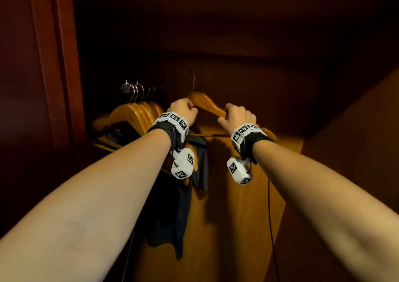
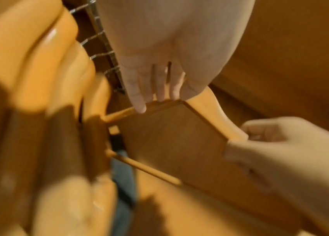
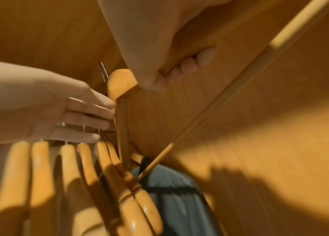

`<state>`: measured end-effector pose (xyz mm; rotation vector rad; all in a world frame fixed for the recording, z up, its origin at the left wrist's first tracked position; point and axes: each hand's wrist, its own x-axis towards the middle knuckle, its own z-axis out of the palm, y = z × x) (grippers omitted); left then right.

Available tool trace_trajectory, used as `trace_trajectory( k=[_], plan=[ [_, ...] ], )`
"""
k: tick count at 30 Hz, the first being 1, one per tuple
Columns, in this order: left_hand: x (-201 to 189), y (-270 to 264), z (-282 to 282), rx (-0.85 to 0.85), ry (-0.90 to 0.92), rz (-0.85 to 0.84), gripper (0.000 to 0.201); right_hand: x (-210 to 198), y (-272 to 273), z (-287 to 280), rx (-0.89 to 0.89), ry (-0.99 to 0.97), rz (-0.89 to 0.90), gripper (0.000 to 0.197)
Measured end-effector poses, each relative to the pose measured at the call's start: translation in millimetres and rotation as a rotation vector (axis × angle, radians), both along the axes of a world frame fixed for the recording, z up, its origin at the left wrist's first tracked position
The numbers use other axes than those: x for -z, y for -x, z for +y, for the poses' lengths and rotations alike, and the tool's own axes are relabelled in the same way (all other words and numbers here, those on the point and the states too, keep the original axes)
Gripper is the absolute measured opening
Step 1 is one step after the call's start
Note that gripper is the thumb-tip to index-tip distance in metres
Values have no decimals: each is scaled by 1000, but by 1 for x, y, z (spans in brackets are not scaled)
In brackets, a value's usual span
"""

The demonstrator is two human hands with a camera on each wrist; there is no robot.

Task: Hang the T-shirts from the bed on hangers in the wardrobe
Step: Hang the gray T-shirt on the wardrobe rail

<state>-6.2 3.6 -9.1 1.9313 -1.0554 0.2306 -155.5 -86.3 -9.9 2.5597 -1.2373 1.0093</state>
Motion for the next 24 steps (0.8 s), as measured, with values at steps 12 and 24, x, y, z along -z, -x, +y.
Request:
trace_trajectory(
  k=[12,24],
  plan=[
    [18,89,13,349,199,355,66,39,104,46,103,21,-91,22],
    [31,140,40,667,238,420,41,41,171,115,359,-79,11,21]
  ],
)
